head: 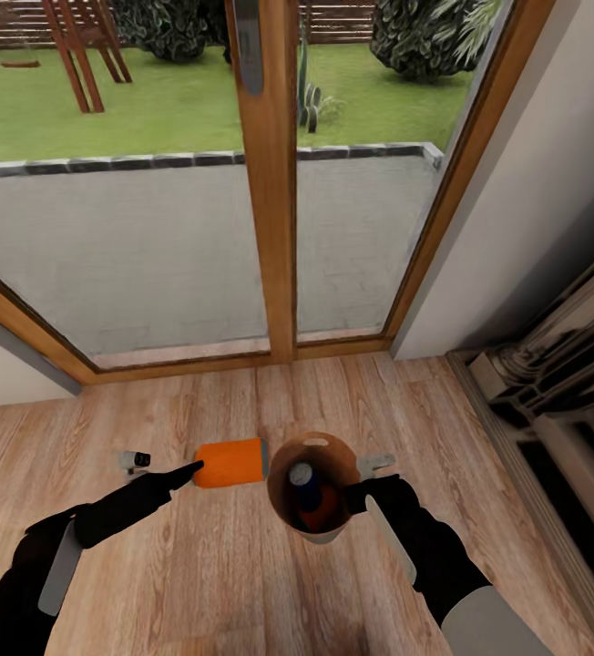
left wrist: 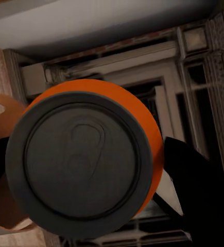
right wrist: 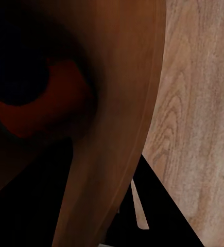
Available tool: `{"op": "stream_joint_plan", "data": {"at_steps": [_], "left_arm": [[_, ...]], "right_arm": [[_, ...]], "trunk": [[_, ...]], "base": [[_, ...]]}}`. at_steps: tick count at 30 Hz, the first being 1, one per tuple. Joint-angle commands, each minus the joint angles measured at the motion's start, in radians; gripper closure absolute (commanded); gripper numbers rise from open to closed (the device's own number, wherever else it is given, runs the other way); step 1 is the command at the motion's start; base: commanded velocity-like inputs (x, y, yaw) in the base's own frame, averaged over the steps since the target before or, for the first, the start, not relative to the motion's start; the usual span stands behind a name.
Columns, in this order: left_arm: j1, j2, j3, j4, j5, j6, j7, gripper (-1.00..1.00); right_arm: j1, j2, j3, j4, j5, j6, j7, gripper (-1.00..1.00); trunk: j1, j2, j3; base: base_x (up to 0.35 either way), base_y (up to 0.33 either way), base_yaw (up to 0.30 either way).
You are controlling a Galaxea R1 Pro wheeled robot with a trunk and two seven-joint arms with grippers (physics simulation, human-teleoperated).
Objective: Put the three can of soda from the living room inside the tash can in the kitchen.
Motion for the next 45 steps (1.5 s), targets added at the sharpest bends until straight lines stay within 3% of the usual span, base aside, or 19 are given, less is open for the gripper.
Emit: {"op": "stream_joint_plan", "data": {"at_steps": [1, 8, 10, 11, 18, 23, 27, 30, 35, 42, 45], "left_arm": [[0.000, -0.008, 0.000, 0.000, -0.001, 0.000, 0.000, 1.00], [0.000, -0.044, -0.011, 0.040, -0.003, -0.002, 0.003, 1.00], [0.000, -0.048, -0.041, 0.066, -0.004, -0.004, 0.004, 1.00], [0.000, -0.050, -0.084, 0.088, -0.004, -0.005, 0.008, 1.00], [0.000, -0.056, -0.113, 0.102, -0.004, -0.008, 0.091, 1.00], [0.000, -0.059, -0.140, 0.102, -0.005, -0.009, 0.115, 1.00], [0.000, -0.064, -0.146, 0.101, -0.005, -0.009, 0.126, 1.00], [0.000, -0.070, -0.148, 0.097, -0.004, -0.009, 0.169, 1.00], [0.000, -0.073, -0.149, 0.095, -0.003, -0.009, 0.219, 1.00], [0.000, -0.073, -0.150, 0.094, -0.004, -0.009, 0.234, 1.00], [0.000, -0.083, -0.150, 0.094, -0.003, -0.009, 0.294, 1.00]], "right_arm": [[0.000, 0.001, 0.001, 0.000, -0.012, -0.002, 0.000, 1.00], [0.000, 0.002, 0.002, 0.000, -0.012, -0.002, 0.000, 1.00], [0.000, 0.003, 0.002, 0.000, -0.012, -0.002, 0.000, 1.00], [0.000, 0.004, 0.003, 0.000, -0.012, -0.002, -0.001, 1.00], [0.000, 0.009, 0.003, 0.000, -0.012, -0.002, -0.001, 1.00], [0.000, 0.011, 0.003, 0.000, -0.012, -0.002, -0.001, 1.00], [0.000, 0.016, 0.004, 0.001, -0.012, -0.002, -0.001, 1.00], [0.000, 0.019, 0.004, 0.001, -0.012, -0.002, -0.007, 1.00], [0.000, 0.029, 0.004, 0.001, -0.014, -0.001, -0.104, 1.00], [0.000, 0.038, 0.004, 0.001, -0.014, 0.000, -0.132, 1.00], [0.000, 0.039, 0.004, 0.001, -0.014, 0.000, -0.134, 1.00]], "trunk": [[0.000, 0.000, 0.000], [0.000, 0.000, 0.000], [0.000, 0.000, 0.000], [0.000, 0.000, 0.000], [0.000, 0.000, 0.000], [0.000, 0.000, 0.000], [0.000, 0.000, 0.000], [0.000, 0.000, 0.000], [0.000, 0.000, 0.000], [0.000, 0.000, 0.000], [0.000, 0.000, 0.000]], "base": [[0.000, 0.000, 0.000], [0.000, 0.000, 0.000], [0.000, 0.000, 0.000], [0.000, 0.000, 0.000], [0.000, 0.000, 0.000], [0.000, 0.000, 0.000], [0.000, 0.000, 0.000], [0.000, 0.000, 0.000], [0.000, 0.000, 0.000], [0.000, 0.000, 0.000], [0.000, 0.000, 0.000]]}}
